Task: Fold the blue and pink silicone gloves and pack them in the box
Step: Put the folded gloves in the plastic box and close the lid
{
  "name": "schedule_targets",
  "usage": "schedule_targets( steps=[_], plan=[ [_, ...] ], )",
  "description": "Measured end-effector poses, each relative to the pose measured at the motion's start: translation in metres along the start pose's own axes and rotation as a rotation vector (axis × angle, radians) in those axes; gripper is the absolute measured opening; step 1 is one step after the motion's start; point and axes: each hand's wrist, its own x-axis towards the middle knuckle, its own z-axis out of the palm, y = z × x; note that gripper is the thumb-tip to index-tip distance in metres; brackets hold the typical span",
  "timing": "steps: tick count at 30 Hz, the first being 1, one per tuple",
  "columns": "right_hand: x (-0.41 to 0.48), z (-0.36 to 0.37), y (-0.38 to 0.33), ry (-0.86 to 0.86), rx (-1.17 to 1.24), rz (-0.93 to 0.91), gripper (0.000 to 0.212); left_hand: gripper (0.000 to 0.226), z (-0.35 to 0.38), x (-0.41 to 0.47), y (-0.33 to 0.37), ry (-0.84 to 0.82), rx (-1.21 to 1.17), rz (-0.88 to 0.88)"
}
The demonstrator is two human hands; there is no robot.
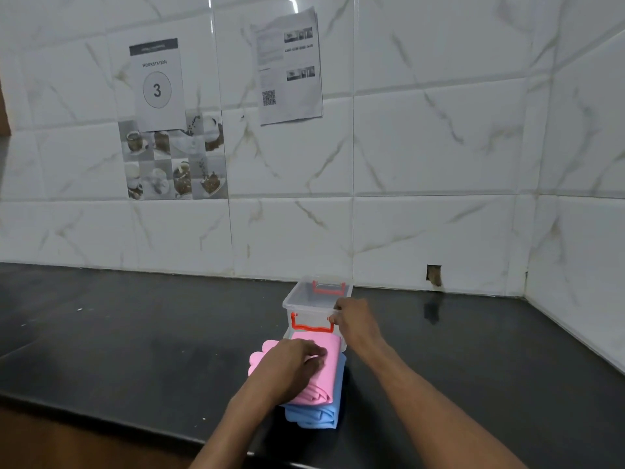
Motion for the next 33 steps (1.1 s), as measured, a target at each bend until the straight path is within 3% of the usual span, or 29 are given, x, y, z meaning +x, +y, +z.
schedule_targets(
  steps=[6, 9, 11, 12, 14, 16, 19, 22, 24, 27, 28, 30, 33],
  plan=[
    [-0.006, -0.015, -0.001, 0.184, -0.007, -0.044, 0.017, 0.037, -0.005, 0.003, 0.007, 0.02, -0.065, 0.024],
    [-0.02, -0.032, 0.001, 0.303, 0.116, -0.024, 0.02, 0.052, -0.016, 0.008, 0.022, 0.223, -0.175, -0.041],
    [-0.034, -0.042, 0.004, 0.395, 0.022, -0.074, 0.019, 0.055, -0.023, 0.015, 0.043, 0.411, -0.363, -0.068],
    [-0.041, -0.046, 0.007, 0.448, -0.043, -0.115, 0.018, 0.053, -0.027, 0.02, 0.055, 0.429, -0.552, -0.093],
    [-0.057, -0.051, 0.009, 0.514, -0.11, -0.162, 0.016, 0.05, -0.031, 0.031, 0.081, 0.326, -0.964, -0.175],
    [-0.07, -0.056, 0.013, 0.523, -0.127, -0.177, 0.018, 0.047, -0.03, 0.038, 0.102, 0.253, -1.092, -0.24],
    [-0.087, -0.069, 0.021, 0.485, -0.166, -0.213, 0.017, 0.032, -0.019, 0.045, 0.119, 0.295, -1.095, -0.227],
    [-0.107, -0.095, 0.027, 0.48, -0.13, -0.19, 0.045, 0.037, -0.011, 0.044, 0.121, 0.289, -0.98, -0.193],
    [-0.118, -0.12, 0.034, 0.589, -0.193, -0.126, 0.06, 0.033, -0.008, 0.041, 0.117, 0.249, -0.861, -0.174],
    [-0.123, -0.165, 0.061, 0.795, -0.33, 0.057, 0.051, 0.029, -0.01, 0.032, 0.112, 0.147, -0.662, -0.102],
    [-0.122, -0.179, 0.071, 0.762, -0.348, 0.15, 0.05, 0.029, -0.011, 0.03, 0.111, 0.108, -0.62, -0.07],
    [-0.121, -0.198, 0.089, 0.54, -0.247, 0.265, 0.048, 0.027, -0.01, 0.025, 0.111, 0.015, -0.559, -0.032],
    [-0.127, -0.202, 0.101, 0.268, -0.039, 0.25, 0.031, 0.027, -0.001, 0.025, 0.113, -0.09, -0.505, -0.031]
  ],
)
